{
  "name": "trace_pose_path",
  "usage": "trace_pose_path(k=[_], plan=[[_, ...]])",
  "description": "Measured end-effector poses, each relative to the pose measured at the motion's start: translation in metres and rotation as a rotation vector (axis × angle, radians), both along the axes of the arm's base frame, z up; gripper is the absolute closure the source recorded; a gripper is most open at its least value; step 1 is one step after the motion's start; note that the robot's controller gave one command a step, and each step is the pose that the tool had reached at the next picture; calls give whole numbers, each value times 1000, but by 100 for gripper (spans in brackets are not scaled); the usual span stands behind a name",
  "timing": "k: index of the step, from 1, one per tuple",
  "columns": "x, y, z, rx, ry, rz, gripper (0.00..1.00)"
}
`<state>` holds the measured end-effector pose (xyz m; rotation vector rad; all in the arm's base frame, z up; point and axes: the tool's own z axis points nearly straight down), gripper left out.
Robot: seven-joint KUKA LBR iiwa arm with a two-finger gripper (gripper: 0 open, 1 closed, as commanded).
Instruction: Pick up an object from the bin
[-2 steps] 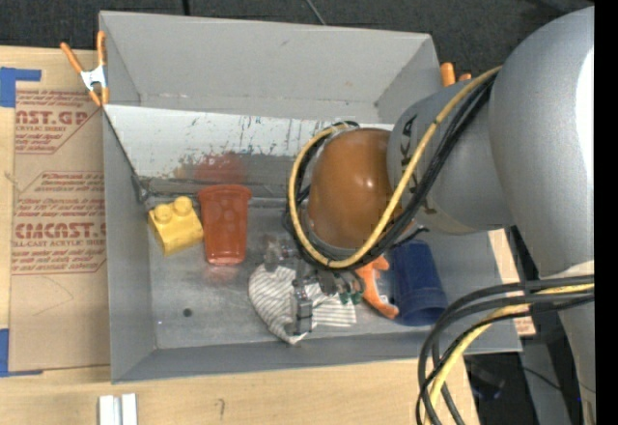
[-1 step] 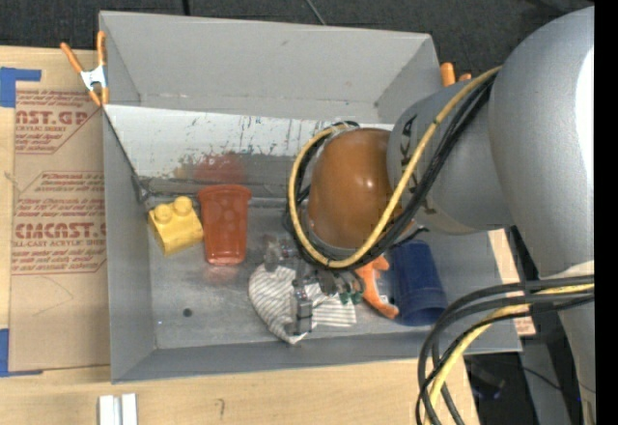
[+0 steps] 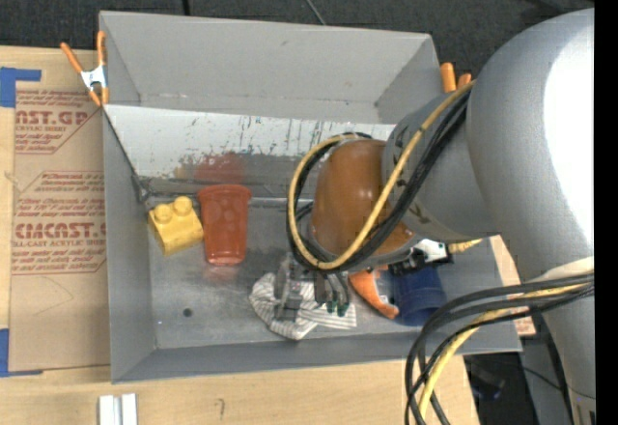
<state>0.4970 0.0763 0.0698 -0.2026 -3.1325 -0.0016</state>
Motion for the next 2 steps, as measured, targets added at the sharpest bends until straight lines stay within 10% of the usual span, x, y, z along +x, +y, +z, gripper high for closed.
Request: trace_pose_path(k=[2], plan=[[31, 26, 0, -1, -1, 44, 100]])
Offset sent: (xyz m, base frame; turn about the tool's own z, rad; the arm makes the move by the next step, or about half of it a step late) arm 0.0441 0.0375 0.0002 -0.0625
